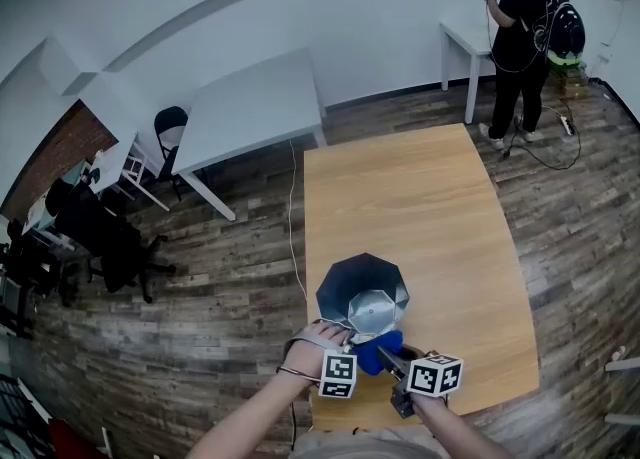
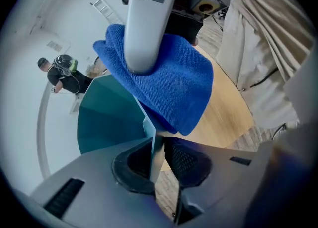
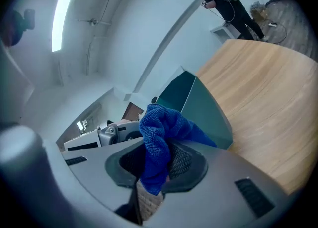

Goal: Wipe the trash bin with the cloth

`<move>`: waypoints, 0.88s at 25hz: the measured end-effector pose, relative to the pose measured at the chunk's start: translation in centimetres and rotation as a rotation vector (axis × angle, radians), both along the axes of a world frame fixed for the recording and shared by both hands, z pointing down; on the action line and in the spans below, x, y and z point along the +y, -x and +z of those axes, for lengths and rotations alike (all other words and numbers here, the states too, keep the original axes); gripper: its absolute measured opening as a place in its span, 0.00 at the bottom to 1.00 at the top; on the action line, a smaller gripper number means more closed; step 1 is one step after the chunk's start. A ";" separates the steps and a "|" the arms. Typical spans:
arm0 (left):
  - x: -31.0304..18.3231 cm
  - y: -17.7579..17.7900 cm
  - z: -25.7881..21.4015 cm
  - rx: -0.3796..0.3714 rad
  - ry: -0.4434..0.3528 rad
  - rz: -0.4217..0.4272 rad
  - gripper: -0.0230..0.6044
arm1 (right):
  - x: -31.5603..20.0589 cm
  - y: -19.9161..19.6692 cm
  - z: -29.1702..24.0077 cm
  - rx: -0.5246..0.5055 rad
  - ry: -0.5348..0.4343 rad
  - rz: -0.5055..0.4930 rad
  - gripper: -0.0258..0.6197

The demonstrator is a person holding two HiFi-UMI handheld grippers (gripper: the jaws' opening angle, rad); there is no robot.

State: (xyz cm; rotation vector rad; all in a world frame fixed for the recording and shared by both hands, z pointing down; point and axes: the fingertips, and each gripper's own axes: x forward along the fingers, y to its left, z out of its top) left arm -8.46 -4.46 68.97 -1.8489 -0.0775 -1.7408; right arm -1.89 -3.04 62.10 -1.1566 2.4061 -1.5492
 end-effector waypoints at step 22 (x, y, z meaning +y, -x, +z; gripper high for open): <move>0.7 -1.4 0.5 0.049 0.045 0.084 0.11 | -1.9 1.5 18.0 0.335 0.095 -0.257 0.16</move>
